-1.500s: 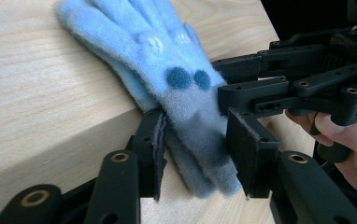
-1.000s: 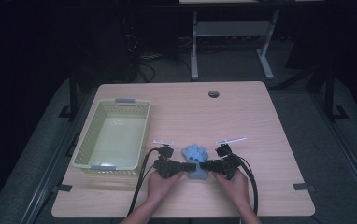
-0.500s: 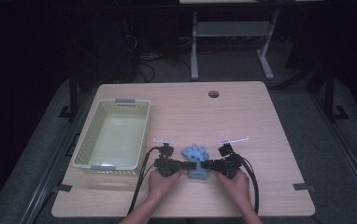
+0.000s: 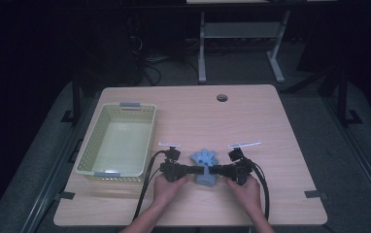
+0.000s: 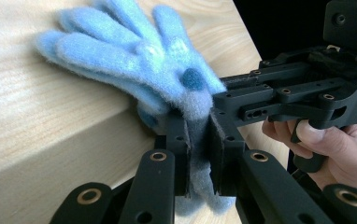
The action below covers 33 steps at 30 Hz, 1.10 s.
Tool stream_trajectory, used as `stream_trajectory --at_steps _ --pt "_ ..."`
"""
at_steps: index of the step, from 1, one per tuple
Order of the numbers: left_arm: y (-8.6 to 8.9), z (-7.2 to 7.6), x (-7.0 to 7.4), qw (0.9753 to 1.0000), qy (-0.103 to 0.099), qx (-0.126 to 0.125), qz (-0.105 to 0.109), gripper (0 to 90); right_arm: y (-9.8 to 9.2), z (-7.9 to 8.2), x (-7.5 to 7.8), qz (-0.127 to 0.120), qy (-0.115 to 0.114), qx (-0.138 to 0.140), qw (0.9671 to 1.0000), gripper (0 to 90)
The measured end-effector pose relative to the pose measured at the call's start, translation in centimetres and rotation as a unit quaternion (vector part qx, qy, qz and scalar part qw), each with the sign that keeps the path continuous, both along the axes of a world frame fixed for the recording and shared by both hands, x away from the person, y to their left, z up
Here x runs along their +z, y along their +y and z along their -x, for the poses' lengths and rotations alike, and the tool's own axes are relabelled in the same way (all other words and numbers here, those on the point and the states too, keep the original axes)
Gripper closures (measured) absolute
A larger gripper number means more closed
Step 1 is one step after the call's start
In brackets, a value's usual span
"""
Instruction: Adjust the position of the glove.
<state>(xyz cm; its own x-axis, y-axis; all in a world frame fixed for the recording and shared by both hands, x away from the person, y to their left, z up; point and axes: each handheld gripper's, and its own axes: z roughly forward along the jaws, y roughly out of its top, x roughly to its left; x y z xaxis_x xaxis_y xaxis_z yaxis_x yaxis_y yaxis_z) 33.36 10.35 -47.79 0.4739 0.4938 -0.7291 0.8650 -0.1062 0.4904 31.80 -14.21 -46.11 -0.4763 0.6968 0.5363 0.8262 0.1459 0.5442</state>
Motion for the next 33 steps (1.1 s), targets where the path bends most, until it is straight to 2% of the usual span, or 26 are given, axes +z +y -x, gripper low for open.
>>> stream_trajectory --at_steps 4,11,13,14,17,18,21,25,28,33 --pt "0.1 0.0 0.1 1.0 0.0 -0.003 -0.001 80.9 0.2 0.1 0.2 0.001 0.001 0.002 1.0 80.9" --pt "-0.1 0.1 -0.3 0.9998 -0.005 -0.006 -0.021 80.8 0.4 -0.2 -0.3 0.017 0.004 0.004 0.9998 80.5" --pt "-0.2 0.1 -0.2 0.9996 -0.006 -0.004 -0.027 80.6 0.3 -0.3 -0.4 0.013 0.01 0.0 0.9999 77.1" --pt "-0.2 0.1 -0.2 0.9995 -0.007 -0.004 -0.031 80.6 0.2 -0.3 -0.5 0.014 0.01 -0.003 0.9998 72.1" --pt "-0.3 0.2 -0.3 0.9993 -0.007 -0.004 -0.036 80.5 0.1 -0.3 -0.5 0.022 0.014 -0.005 0.9996 67.0" --pt "-0.3 0.2 -0.4 0.9993 -0.008 0.002 -0.037 80.4 0.1 -0.2 -0.5 0.026 0.019 -0.01 0.9994 62.2" --pt "-0.2 0.4 -0.5 0.9991 -0.015 0.006 -0.04 79.1 0.0 0.0 -0.5 0.023 0.029 -0.014 0.9992 59.9" --pt "-0.1 0.4 -0.6 0.9989 -0.01 0.014 -0.043 72.0 0.0 0.0 -0.6 0.02 0.034 -0.018 0.9991 63.5" --pt "0.0 0.3 -0.7 0.9993 0.008 0.016 -0.034 69.6 0.1 0.0 -0.8 0.021 0.031 -0.018 0.9991 69.0" --pt "-0.1 0.1 -1.1 0.9995 0.03 0.009 -0.011 68.7 0.3 0.0 -1.1 0.005 0.039 -0.017 0.9991 74.5"
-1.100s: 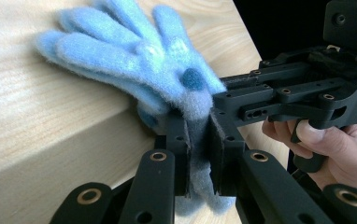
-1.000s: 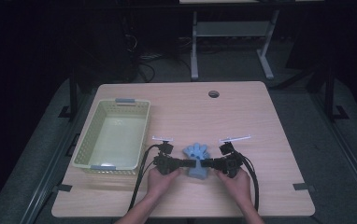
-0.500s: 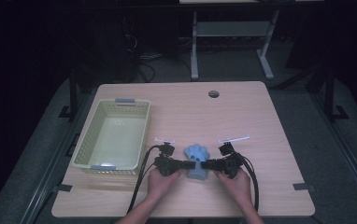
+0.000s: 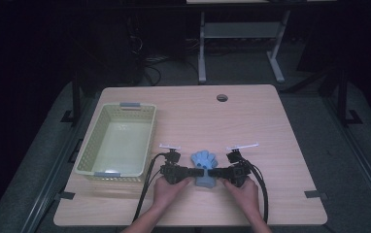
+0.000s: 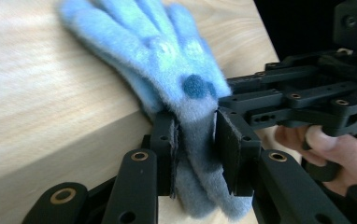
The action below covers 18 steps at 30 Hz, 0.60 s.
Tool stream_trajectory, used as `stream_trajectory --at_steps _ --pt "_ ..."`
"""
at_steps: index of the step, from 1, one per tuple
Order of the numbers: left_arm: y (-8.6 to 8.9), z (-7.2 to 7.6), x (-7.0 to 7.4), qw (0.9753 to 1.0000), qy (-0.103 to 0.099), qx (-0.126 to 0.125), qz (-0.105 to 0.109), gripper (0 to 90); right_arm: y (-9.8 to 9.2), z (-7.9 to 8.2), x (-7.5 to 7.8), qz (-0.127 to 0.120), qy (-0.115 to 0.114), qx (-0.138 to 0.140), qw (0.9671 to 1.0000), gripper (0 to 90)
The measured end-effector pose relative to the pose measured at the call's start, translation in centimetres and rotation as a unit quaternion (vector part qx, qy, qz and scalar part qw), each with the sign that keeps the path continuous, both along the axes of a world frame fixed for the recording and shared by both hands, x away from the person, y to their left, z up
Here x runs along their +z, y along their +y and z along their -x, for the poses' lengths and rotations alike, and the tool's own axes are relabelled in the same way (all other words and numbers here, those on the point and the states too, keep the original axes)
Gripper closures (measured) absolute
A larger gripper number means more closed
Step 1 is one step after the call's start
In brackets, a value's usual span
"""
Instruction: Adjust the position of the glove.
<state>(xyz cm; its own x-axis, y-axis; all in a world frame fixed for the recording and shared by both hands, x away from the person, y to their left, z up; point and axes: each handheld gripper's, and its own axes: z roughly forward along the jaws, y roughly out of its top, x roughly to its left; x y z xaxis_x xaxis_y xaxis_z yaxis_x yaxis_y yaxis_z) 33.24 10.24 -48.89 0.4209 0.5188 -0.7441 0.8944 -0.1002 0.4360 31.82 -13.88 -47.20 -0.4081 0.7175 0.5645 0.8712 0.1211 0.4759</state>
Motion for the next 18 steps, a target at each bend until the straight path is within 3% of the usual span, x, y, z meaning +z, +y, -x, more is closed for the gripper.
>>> stream_trajectory --at_steps 3,9,18 --pt "-0.1 -0.1 -0.2 0.9999 0.008 -0.004 0.007 69.1 -0.1 0.0 -0.2 -0.012 0.001 0.002 0.9999 76.0" --pt "0.3 -0.5 -0.9 0.9991 0.028 -0.013 0.03 78.9 -0.2 0.0 -0.3 -0.017 0.001 0.002 0.9999 77.6" --pt "0.4 -0.6 0.4 0.9995 0.0 -0.02 0.024 81.2 0.1 0.1 1.1 -0.013 -0.019 0.012 0.9997 80.1"
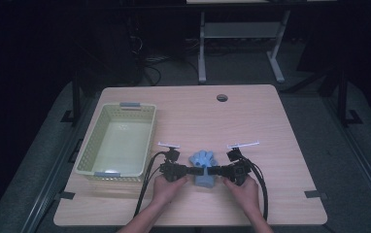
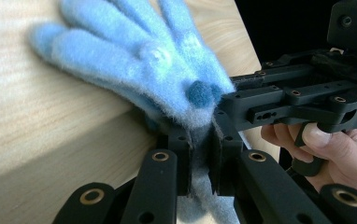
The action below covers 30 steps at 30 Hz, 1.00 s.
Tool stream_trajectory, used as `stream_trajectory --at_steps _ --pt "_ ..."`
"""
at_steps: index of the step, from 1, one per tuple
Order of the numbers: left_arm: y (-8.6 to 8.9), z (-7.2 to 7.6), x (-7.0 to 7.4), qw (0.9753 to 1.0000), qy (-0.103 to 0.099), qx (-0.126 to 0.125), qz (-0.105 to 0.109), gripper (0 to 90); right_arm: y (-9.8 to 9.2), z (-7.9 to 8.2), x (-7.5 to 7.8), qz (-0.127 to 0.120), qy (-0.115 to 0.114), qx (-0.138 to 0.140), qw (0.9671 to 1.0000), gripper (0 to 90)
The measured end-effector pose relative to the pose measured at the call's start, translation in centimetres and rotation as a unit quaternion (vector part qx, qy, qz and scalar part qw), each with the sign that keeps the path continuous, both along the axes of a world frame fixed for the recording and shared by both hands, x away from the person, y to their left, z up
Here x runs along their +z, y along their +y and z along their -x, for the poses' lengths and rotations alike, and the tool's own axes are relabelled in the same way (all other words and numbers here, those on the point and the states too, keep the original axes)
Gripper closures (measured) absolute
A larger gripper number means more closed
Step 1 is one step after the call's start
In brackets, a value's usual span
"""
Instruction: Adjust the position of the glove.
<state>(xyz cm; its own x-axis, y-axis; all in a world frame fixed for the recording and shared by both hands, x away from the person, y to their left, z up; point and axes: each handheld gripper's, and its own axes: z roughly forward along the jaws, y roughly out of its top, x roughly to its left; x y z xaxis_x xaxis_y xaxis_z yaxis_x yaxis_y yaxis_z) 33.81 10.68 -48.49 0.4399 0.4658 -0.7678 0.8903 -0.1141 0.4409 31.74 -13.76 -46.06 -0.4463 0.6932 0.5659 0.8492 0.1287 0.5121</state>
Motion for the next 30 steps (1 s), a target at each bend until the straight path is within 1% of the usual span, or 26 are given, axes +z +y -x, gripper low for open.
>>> stream_trajectory --at_steps 3,6,7,9,11,12,13,14,16,18,22,23,29,30 --pt "0.2 0.0 0.5 1.0 -0.004 0.003 0.006 81.2 0.1 0.0 0.4 -0.003 -0.005 0.001 1.0 80.2" --pt "0.4 0.0 0.8 0.9999 -0.008 0.002 0.006 81.2 0.3 0.0 0.8 -0.005 -0.005 0.002 1.0 80.2" --pt "0.6 0.1 1.3 0.9999 -0.014 0.002 0.006 81.2 0.5 0.0 1.2 -0.003 -0.013 0.004 0.9999 80.2" --pt "0.8 0.1 1.7 0.9997 -0.022 -0.001 0.005 81.1 0.7 0.0 1.7 -0.001 -0.021 0.007 0.9998 80.2" --pt "1.0 0.1 2.2 0.9996 -0.028 -0.001 0.006 81.1 0.8 0.1 2.1 -0.002 -0.024 0.006 0.9997 80.2" --pt "1.0 0.1 2.2 0.9996 -0.028 -0.001 0.006 81.1 0.9 0.1 2.3 -0.003 -0.026 0.007 0.9996 80.2" --pt "1.1 0.1 2.7 0.9995 -0.032 -0.001 0.008 81.1 0.9 0.1 2.5 -0.003 -0.026 0.008 0.9996 80.2" --pt "1.3 0.1 2.9 0.9994 -0.034 -0.001 0.009 81.1 1.0 0.0 2.7 -0.003 -0.03 0.011 0.9995 80.2" --pt "1.4 0.0 3.1 0.9993 -0.036 -0.001 0.01 81.1 1.1 0.0 3.0 -0.003 -0.031 0.012 0.9995 80.2" --pt "1.7 0.0 3.7 0.9991 -0.04 0.0 0.014 81.1 1.3 -0.1 3.6 -0.004 -0.039 0.014 0.9991 80.2" --pt "2.2 -0.1 4.6 0.9987 -0.049 -0.002 0.016 81.1 1.7 -0.3 4.5 -0.008 -0.042 0.018 0.9989 80.2" --pt "2.3 -0.1 4.8 0.9987 -0.049 0.002 0.017 81.1 1.8 -0.3 4.7 -0.008 -0.044 0.019 0.9988 80.1" --pt "3.0 -0.3 5.4 0.9985 -0.051 0.001 0.019 81.1 2.3 -0.6 5.5 -0.008 -0.048 0.024 0.9985 80.2" --pt "3.1 -0.3 5.6 0.9985 -0.051 0.004 0.02 81.1 2.5 -0.7 5.7 -0.008 -0.05 0.024 0.9984 80.2"
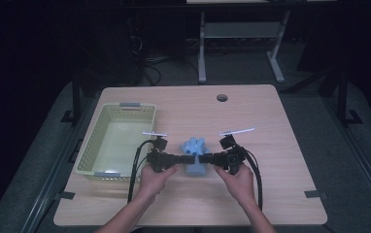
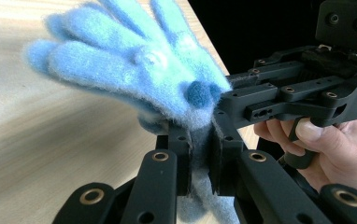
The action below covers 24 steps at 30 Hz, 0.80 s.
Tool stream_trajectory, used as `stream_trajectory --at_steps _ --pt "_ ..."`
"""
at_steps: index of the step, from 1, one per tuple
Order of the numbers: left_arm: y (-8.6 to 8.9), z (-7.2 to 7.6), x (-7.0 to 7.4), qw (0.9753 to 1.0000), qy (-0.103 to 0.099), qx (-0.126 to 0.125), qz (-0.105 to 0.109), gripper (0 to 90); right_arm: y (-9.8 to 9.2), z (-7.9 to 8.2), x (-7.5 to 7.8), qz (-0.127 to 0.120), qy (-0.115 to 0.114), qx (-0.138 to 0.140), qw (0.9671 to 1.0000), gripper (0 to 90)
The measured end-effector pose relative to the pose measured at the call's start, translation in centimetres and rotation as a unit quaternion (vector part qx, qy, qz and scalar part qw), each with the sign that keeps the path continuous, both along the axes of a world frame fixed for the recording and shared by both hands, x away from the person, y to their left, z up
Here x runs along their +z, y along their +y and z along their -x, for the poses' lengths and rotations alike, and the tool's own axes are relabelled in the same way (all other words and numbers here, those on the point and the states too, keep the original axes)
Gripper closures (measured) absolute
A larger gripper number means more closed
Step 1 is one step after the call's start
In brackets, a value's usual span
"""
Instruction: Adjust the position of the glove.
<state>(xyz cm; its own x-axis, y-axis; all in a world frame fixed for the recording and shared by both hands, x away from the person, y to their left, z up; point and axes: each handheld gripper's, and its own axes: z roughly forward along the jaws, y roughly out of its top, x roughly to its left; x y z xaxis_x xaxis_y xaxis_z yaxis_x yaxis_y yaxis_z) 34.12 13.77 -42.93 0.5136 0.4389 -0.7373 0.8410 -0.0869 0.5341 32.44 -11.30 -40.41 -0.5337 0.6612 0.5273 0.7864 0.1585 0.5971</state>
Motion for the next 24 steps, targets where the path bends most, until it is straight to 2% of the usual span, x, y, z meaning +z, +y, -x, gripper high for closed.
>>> stream_trajectory --at_steps 9,15,24 --pt "1.0 -0.2 0.7 1.0 -0.004 0.003 0.003 81.0 1.0 -0.5 1.0 0.004 -0.005 0.008 0.9999 80.2" --pt "1.4 -0.2 0.9 1.0 -0.004 0.006 0.002 81.0 1.4 -0.7 1.2 0.0 -0.003 0.012 0.9999 80.1" --pt "2.0 -0.2 1.0 1.0 -0.004 0.007 0.002 81.0 2.1 -1.0 1.5 0.009 -0.006 0.018 0.9998 80.1"
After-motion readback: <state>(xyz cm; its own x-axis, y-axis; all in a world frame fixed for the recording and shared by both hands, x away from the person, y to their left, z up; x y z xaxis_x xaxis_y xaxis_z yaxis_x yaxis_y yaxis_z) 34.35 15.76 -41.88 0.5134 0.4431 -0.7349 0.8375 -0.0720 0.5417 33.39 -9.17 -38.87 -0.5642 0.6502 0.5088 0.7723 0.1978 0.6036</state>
